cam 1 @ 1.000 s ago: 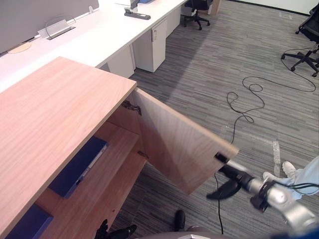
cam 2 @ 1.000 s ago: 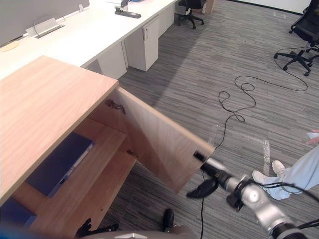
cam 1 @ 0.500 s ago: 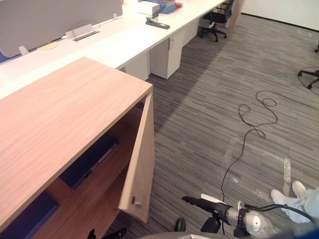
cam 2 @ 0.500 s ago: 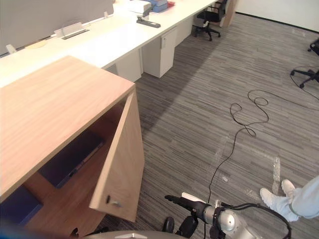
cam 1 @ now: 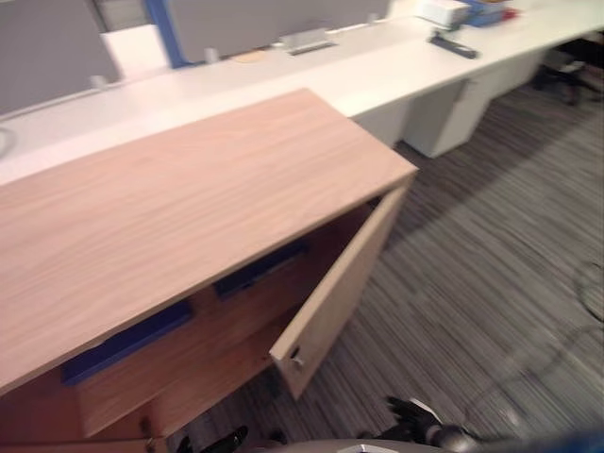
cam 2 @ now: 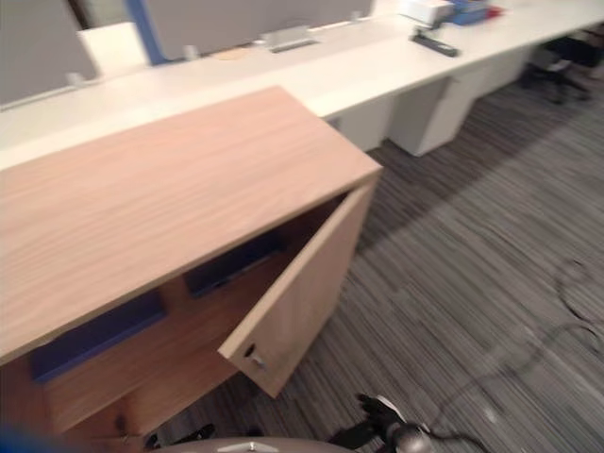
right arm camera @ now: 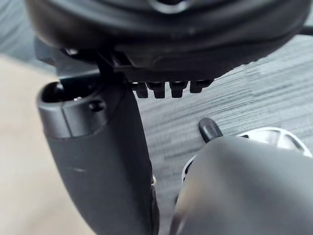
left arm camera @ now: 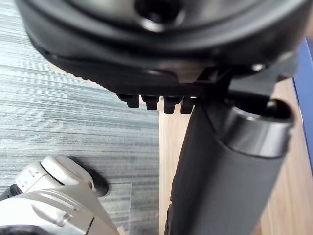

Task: Walk over to the cabinet, pick up the folder, carry it to the office cabinet, place the folder inside the office cabinet, then close the office cabinet door

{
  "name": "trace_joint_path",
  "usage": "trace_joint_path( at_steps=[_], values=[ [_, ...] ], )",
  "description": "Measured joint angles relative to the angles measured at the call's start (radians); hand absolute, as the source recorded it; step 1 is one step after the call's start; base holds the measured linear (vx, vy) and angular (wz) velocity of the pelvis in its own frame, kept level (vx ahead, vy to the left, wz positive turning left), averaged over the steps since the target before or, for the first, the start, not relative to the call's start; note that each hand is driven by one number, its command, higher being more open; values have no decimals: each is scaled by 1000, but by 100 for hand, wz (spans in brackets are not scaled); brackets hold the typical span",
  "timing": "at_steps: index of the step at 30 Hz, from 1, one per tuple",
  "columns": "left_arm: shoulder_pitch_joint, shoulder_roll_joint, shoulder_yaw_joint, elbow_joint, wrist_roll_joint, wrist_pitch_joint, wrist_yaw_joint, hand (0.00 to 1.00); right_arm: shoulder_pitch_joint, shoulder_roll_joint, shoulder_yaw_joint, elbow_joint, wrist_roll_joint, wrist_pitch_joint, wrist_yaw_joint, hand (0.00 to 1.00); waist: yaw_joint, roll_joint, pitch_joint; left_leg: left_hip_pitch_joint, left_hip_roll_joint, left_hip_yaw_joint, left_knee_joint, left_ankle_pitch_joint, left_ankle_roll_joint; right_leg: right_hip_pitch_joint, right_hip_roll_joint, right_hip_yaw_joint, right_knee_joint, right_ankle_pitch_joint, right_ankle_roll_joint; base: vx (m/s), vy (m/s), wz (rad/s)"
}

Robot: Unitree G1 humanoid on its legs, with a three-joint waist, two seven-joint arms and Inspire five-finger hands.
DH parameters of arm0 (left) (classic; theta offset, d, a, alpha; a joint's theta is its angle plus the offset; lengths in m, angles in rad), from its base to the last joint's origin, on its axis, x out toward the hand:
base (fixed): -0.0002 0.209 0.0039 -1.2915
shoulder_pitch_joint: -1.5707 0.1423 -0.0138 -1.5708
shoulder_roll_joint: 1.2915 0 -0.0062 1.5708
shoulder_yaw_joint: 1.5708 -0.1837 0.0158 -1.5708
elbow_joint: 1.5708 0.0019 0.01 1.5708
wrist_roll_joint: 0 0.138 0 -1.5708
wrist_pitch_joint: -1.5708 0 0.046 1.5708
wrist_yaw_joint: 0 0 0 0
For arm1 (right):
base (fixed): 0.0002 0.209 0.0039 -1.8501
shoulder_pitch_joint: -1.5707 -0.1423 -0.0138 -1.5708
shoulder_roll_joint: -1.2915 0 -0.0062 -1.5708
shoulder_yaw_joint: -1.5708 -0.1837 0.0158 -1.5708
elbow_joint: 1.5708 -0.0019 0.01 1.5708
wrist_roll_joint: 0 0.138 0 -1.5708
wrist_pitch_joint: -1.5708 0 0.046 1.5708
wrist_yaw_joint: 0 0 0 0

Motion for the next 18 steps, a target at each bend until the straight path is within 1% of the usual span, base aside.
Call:
trace_joint_path(
  at_steps=[1,2,3,4,5,6,7,8,9,10,11,12,14,15,17,18],
  values=[
    [2,-1,-2,1,0,3,11,100,25,6,-45,-3,94,5,-51,100,-8,4,0,-2,-25,-56,19,2,1,-22,-75,5,162,-59,-15,115,186,159],
    [1,3,-4,-1,0,4,17,100,41,11,-69,-11,139,6,-80,100,-19,0,2,-2,-44,-99,34,3,4,-35,-121,36,255,-84,-43,80,153,173],
    [1,6,-19,-4,1,2,28,100,65,29,-92,-17,199,7,-108,100,-26,-11,2,-7,-71,-165,52,5,6,-59,-170,113,378,-94,-64,78,125,207],
    [-5,23,-33,-15,1,-4,43,100,81,58,-125,-35,269,-2,-125,100,-36,-15,-7,-31,-90,-250,77,7,10,-103,-175,265,444,-134,-57,88,73,256],
    [-23,39,-32,-17,1,-4,66,100,87,78,-126,-50,308,-4,-123,100,-47,-36,-20,-80,-108,-338,111,7,10,-114,-133,397,403,-168,-52,71,-4,225],
    [-35,43,-30,-19,1,-4,75,100,87,92,-126,-56,323,-5,-121,100,-45,-45,-22,-96,-115,-369,125,7,10,-118,-114,454,373,-168,-51,65,-59,192],
    [-51,48,-26,-19,2,-3,98,100,78,107,-125,-66,359,-10,-118,100,-31,-62,-26,-124,-120,-421,139,6,3,-118,-75,549,306,-169,-39,41,-118,133],
    [-49,47,-17,-19,2,-2,115,100,69,129,-115,-73,383,-17,-118,100,-20,-75,-33,-132,-119,-456,140,4,-11,-100,-55,602,236,-159,-11,33,-204,106],
    [-46,46,-10,-19,1,-1,122,100,63,141,-102,-74,391,-21,-118,100,-15,-83,-38,-133,-120,-468,140,0,-17,-87,-52,611,194,-142,14,17,-288,65],
    [-39,43,6,-19,1,-1,136,100,56,157,-65,-80,403,-23,-111,100,-4,-103,-48,-134,-120,-484,138,-10,-33,-58,-53,599,137,-132,61,39,-352,33],
    [-33,36,27,-25,0,-1,145,100,48,165,-25,-91,403,-23,-107,100,11,-114,-53,-134,-108,-487,132,-17,-45,-22,-43,567,70,-149,88,45,-320,18],
    [-30,29,39,-29,0,-1,151,100,38,169,-8,-92,396,-24,-109,100,12,-114,-53,-136,-100,-487,133,-23,-53,-7,-34,554,39,-155,94,32,-257,5],
    [-28,2,47,-36,-7,3,163,100,20,166,19,-100,360,-22,-108,100,11,-89,-50,-135,-43,-507,123,-29,-73,18,26,527,0,-140,78,-24,-264,16],
    [-23,-2,38,-46,-7,3,165,100,18,163,35,-100,329,-20,-111,100,10,-82,-52,-128,-15,-522,100,-22,-90,32,53,510,-19,-134,63,-18,-294,26],
    [-23,3,22,-54,1,1,164,100,18,164,51,-99,302,-19,-113,100,9,-82,-52,-128,13,-537,84,-16,-108,43,83,495,-34,-129,52,9,-200,26],
    [-22,13,-13,-68,5,1,159,100,17,163,73,-99,289,-20,-115,100,8,-84,-50,-130,30,-542,75,-10,-121,53,101,478,-45,-125,45,5,-183,32]
  ],
)
